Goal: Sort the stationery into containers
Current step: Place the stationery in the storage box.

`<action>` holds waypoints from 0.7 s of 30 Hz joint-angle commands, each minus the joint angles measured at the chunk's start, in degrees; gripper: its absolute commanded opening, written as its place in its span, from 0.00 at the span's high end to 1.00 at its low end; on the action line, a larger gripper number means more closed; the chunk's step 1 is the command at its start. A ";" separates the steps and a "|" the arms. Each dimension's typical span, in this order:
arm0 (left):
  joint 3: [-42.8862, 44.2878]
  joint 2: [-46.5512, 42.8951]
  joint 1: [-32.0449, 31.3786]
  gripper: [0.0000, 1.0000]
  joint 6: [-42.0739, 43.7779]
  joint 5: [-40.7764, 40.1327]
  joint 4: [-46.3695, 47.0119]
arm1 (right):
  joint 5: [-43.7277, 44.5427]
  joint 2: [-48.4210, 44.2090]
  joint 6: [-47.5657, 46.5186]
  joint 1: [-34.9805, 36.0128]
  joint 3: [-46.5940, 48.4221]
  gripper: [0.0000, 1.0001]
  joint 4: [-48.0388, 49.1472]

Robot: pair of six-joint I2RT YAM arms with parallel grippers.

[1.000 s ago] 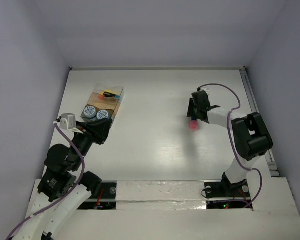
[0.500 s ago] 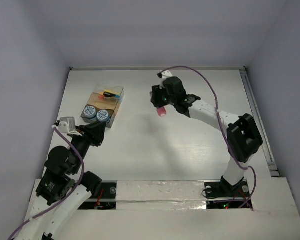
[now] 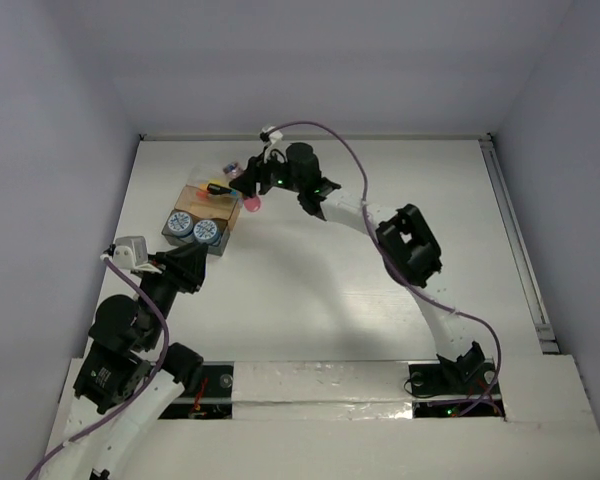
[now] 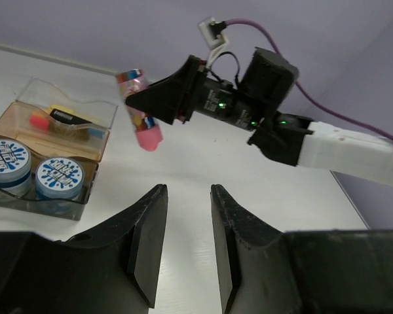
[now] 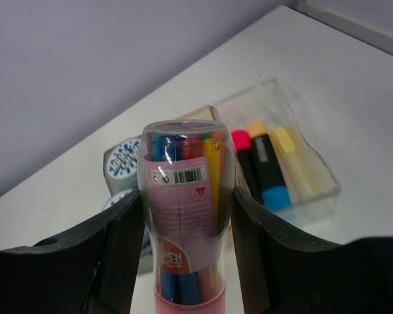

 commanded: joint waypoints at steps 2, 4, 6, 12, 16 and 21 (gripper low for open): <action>-0.48 0.84 0.69 0.70 1.22 1.15 2.53 | -4.85 8.38 3.25 3.45 19.41 0.73 7.66; -0.48 0.84 0.69 0.70 1.30 1.24 2.62 | -5.73 13.81 3.24 4.15 25.39 0.73 6.07; -0.48 0.67 0.69 0.70 1.30 1.42 2.53 | -6.35 17.00 3.16 4.68 32.78 0.75 3.79; -0.74 0.49 0.69 0.69 1.66 2.03 2.88 | -4.51 23.69 1.84 5.21 39.39 0.78 3.87; -0.66 1.28 1.21 0.69 1.83 2.56 3.15 | -2.57 26.94 -0.88 5.74 43.79 0.77 1.15; -0.74 1.37 1.21 0.70 2.01 3.00 3.24 | -1.78 27.03 -2.64 5.74 41.25 0.76 0.97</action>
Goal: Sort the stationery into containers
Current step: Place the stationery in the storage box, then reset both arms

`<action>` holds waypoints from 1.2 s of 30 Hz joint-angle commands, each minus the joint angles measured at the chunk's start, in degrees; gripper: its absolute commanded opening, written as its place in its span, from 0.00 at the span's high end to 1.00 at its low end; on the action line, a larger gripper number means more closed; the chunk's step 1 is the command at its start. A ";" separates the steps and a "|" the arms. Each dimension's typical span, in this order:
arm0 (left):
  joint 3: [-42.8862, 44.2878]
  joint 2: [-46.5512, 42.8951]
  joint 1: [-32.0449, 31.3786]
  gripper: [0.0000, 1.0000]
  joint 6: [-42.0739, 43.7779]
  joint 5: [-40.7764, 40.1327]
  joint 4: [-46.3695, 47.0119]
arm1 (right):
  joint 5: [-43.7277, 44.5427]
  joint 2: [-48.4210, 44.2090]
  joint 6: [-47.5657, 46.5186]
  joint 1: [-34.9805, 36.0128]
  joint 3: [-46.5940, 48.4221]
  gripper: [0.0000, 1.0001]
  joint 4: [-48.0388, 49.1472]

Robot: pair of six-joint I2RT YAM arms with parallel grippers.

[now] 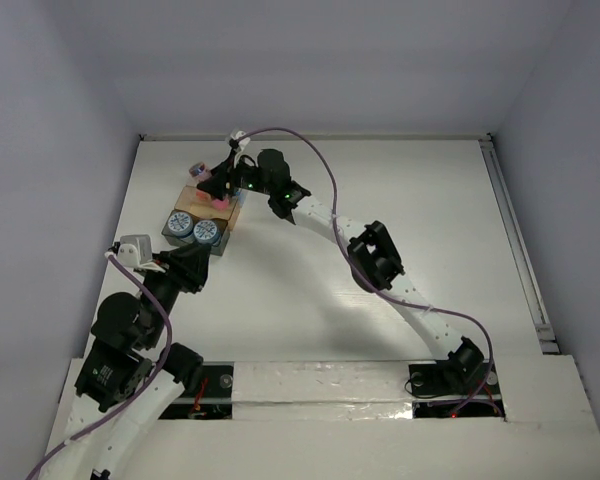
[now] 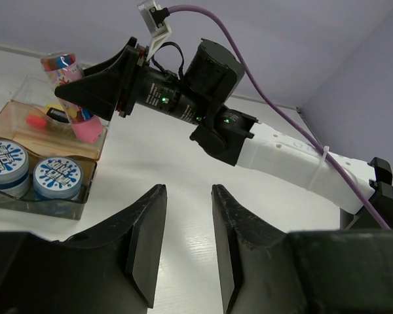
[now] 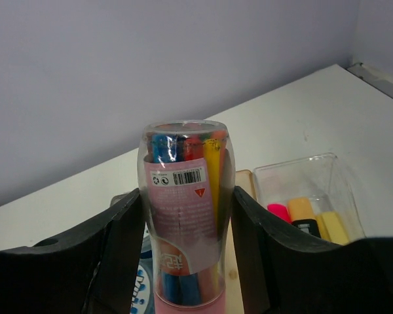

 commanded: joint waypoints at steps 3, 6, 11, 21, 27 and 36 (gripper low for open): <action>-0.77 0.56 0.32 0.69 1.00 0.94 3.15 | 1.15 0.78 -2.34 0.27 0.87 0.75 2.59; -0.68 0.12 0.32 0.69 1.09 0.94 3.06 | 0.80 1.05 -2.25 0.79 -0.27 0.74 2.94; -0.68 0.03 0.32 0.69 1.09 0.86 2.97 | 0.80 0.61 -2.60 0.80 -2.29 0.71 3.20; -0.68 -0.41 0.32 0.69 1.00 0.68 3.06 | 0.71 -1.41 -3.13 1.32 -5.37 0.44 4.61; -0.68 -0.85 0.32 0.69 0.92 0.33 2.97 | 0.01 -3.34 -3.48 1.33 -5.98 0.26 4.43; -0.33 -2.69 0.84 0.64 -0.75 -4.15 1.48 | 0.18 -14.56 -1.55 2.38 -21.84 0.28 11.97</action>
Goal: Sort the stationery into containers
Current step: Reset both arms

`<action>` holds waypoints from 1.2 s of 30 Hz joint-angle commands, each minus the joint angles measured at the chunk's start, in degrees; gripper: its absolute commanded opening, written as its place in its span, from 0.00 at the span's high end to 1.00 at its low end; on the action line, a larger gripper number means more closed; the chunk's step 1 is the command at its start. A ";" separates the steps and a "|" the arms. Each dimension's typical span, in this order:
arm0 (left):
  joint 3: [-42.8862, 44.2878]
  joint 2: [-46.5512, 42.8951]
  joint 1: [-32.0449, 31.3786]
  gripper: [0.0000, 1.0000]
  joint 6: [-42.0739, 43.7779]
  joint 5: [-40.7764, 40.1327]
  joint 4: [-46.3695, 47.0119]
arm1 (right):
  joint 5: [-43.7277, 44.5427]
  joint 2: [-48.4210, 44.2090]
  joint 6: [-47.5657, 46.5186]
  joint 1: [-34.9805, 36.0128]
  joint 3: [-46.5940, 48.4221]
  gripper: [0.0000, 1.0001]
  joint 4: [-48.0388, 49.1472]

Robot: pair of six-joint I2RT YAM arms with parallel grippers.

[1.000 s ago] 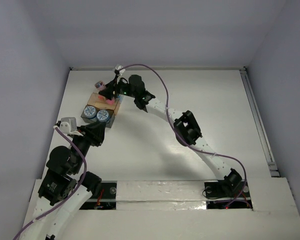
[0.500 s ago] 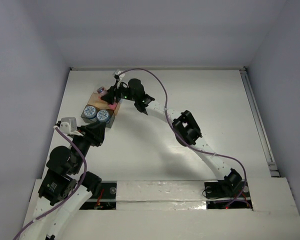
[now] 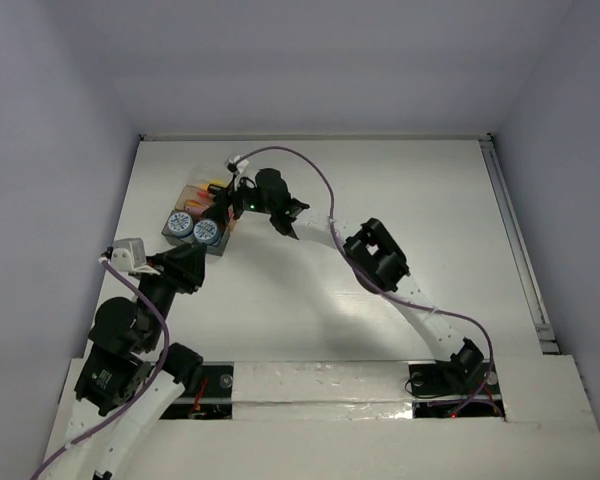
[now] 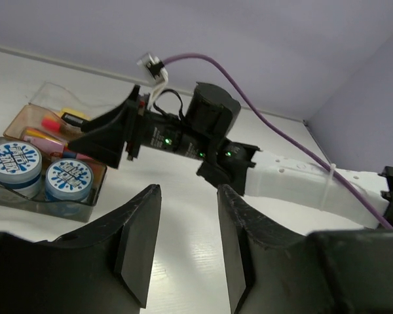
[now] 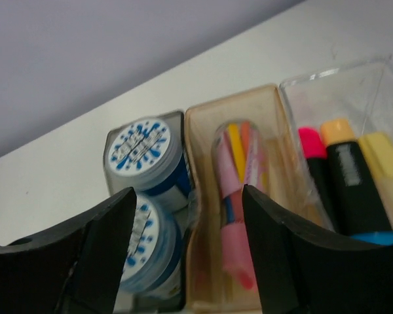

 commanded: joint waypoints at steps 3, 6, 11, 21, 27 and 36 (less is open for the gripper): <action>0.22 -2.08 0.41 0.58 -0.89 -2.80 1.24 | 1.93 -20.30 1.41 0.81 -16.25 0.38 14.89; 0.22 -2.00 1.81 0.47 -1.15 -2.36 1.50 | 6.06 -28.67 -1.66 0.81 -30.14 0.47 19.38; -0.05 -1.21 2.96 0.12 -0.19 2.38 3.35 | 16.17 -50.99 -8.25 0.81 -57.69 0.80 23.33; 0.31 5.20 3.48 0.01 -0.53 8.44 8.26 | 35.23 -95.97 -9.23 -0.25 -93.71 0.82 10.01; 2.06 11.00 3.48 0.01 -2.29 14.51 16.09 | 50.71 -113.40 -6.60 -0.25 -100.30 0.22 -3.80; 3.21 14.88 3.48 0.01 -1.85 15.65 18.10 | 58.72 -127.40 -5.36 -0.25 -103.47 0.13 -11.55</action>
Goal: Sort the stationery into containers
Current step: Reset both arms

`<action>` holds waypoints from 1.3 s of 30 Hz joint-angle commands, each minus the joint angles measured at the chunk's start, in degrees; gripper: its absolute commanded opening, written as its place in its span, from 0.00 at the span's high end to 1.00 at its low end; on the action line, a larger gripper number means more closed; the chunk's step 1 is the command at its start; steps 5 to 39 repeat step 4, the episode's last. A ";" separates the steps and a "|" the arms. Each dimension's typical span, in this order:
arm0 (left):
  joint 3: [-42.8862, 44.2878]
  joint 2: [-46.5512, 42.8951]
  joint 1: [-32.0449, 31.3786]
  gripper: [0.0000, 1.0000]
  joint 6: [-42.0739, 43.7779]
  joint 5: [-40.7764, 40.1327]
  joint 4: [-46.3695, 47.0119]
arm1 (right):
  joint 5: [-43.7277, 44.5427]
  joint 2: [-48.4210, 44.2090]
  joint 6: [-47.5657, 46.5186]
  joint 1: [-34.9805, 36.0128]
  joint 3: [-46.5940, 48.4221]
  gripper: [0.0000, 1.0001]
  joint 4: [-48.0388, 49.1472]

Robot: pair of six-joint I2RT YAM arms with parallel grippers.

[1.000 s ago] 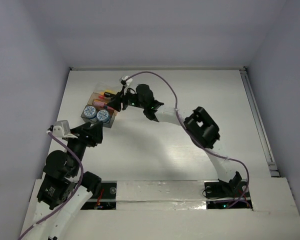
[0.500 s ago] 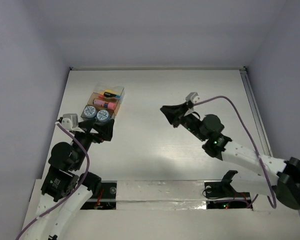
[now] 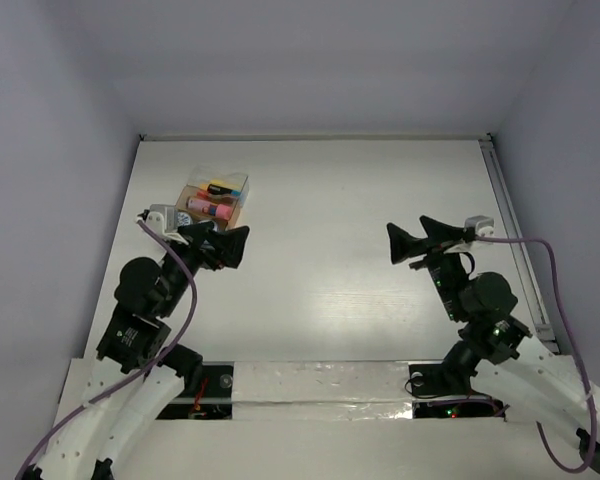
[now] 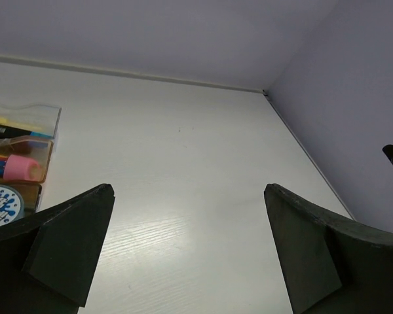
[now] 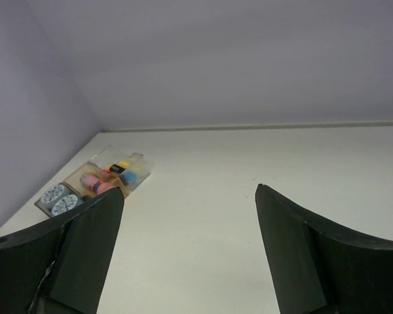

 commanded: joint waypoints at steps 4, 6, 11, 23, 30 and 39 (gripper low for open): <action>4.68 1.55 0.20 0.01 0.88 1.60 4.78 | 3.49 1.78 0.65 -0.12 0.37 0.13 -2.06; 4.68 1.55 0.20 0.01 0.88 1.60 4.78 | 3.49 1.78 0.65 -0.12 0.37 0.13 -2.06; 4.68 1.55 0.20 0.01 0.88 1.60 4.78 | 3.49 1.78 0.65 -0.12 0.37 0.13 -2.06; 4.68 1.55 0.20 0.01 0.88 1.60 4.78 | 3.49 1.78 0.65 -0.12 0.37 0.13 -2.06; 4.68 1.55 0.20 0.01 0.88 1.60 4.78 | 3.49 1.78 0.65 -0.12 0.37 0.13 -2.06; 4.68 1.55 0.20 0.01 0.88 1.60 4.78 | 3.49 1.78 0.65 -0.12 0.37 0.13 -2.06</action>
